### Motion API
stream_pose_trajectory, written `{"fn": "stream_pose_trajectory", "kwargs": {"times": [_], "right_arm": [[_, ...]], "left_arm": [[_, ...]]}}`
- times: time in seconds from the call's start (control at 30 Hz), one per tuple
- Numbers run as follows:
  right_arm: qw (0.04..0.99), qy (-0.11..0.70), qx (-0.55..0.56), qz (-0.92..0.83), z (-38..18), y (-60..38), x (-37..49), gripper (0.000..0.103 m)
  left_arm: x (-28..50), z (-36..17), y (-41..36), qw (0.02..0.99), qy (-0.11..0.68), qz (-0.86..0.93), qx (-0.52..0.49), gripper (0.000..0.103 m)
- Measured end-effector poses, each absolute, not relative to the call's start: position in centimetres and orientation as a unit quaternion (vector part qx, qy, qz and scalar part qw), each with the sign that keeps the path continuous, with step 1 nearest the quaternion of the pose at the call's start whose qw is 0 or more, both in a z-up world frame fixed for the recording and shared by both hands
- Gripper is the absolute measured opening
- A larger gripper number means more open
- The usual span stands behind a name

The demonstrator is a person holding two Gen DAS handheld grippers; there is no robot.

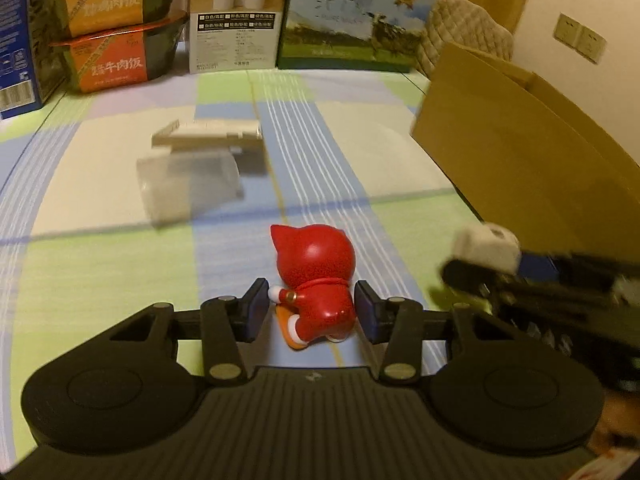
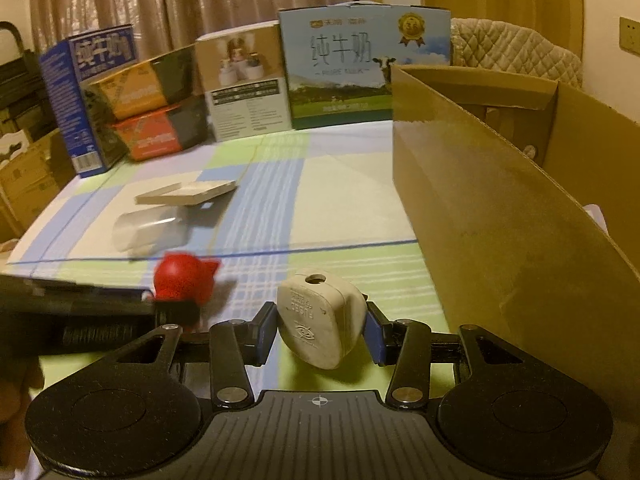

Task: Organize rigid objects
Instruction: 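Grasp the red cat figure with the left tool while the right tool holds the plug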

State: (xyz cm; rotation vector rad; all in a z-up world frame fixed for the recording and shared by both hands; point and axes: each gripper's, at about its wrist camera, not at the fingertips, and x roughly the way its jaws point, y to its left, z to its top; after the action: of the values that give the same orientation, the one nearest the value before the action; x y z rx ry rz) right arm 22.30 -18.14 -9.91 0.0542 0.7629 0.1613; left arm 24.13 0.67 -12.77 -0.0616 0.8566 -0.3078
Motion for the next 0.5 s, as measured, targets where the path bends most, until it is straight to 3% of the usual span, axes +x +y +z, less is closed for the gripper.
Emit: {"fn": "stream_pose_trajectory", "kwargs": {"times": [0.17, 0.3, 0.5], "right_arm": [[0.922, 0.376, 0.022, 0.091, -9.3, -18.3, 19.1, 0.042], [0.917, 0.387, 0.025, 0.088, -9.3, -19.0, 17.2, 0.042], [0.916, 0.391, 0.028, 0.081, -9.4, -20.1, 15.8, 0.042]], "left_arm": [[19.5, -11.8, 0.8, 0.904, 0.402, -0.142, -0.031, 0.04], [18.6, -11.7, 0.2, 0.912, 0.386, -0.138, -0.001, 0.061], [19.8, -12.5, -1.2, 0.912, 0.381, -0.148, 0.008, 0.061]]}}
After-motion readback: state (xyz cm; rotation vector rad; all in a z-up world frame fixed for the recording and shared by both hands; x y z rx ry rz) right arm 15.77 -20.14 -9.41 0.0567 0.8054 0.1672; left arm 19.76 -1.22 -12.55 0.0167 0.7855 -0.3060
